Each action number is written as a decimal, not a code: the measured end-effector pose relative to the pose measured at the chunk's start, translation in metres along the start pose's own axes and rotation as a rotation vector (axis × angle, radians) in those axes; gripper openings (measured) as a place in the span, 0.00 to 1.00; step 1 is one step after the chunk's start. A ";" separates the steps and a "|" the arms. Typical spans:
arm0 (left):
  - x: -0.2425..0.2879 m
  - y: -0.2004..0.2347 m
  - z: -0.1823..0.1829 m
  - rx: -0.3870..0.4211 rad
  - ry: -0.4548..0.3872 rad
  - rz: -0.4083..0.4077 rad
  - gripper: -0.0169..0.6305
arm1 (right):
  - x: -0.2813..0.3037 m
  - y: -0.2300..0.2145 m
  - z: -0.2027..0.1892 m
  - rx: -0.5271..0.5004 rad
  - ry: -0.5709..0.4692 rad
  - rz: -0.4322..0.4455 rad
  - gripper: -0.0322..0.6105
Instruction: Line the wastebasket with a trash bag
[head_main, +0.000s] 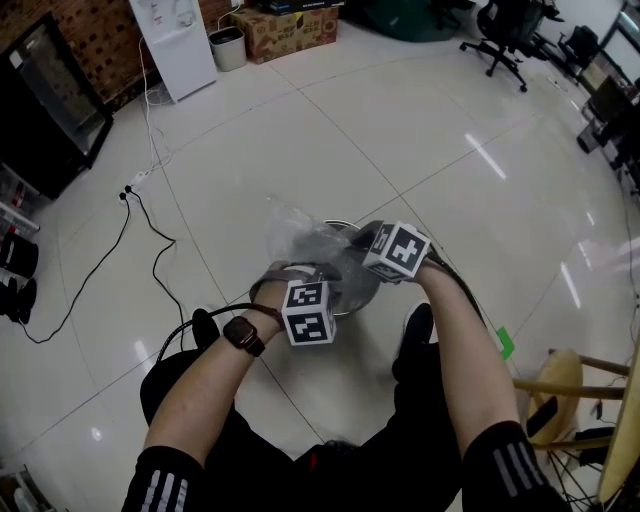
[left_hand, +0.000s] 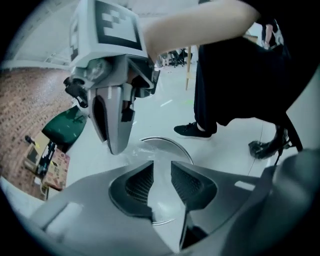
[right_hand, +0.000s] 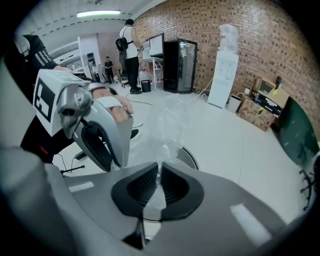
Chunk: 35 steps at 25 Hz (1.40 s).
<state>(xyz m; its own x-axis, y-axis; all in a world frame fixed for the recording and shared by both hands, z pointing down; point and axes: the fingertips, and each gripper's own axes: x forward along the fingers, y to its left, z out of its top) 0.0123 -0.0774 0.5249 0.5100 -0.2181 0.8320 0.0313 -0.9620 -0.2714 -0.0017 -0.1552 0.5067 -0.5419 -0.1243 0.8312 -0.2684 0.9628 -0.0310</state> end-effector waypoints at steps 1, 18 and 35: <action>-0.008 0.002 0.001 -0.048 -0.025 -0.018 0.22 | -0.004 0.000 0.002 -0.002 -0.004 -0.001 0.06; -0.053 0.095 -0.099 -0.793 -0.194 0.010 0.44 | -0.031 0.035 -0.034 -0.090 0.057 0.103 0.06; -0.077 0.105 -0.006 -0.542 -0.346 0.082 0.02 | 0.042 0.043 -0.067 -0.055 0.173 0.089 0.12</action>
<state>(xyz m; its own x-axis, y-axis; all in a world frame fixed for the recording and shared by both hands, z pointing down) -0.0291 -0.1623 0.4352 0.7423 -0.3163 0.5907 -0.4123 -0.9105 0.0305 0.0173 -0.1026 0.5770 -0.4151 0.0009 0.9098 -0.1789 0.9804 -0.0826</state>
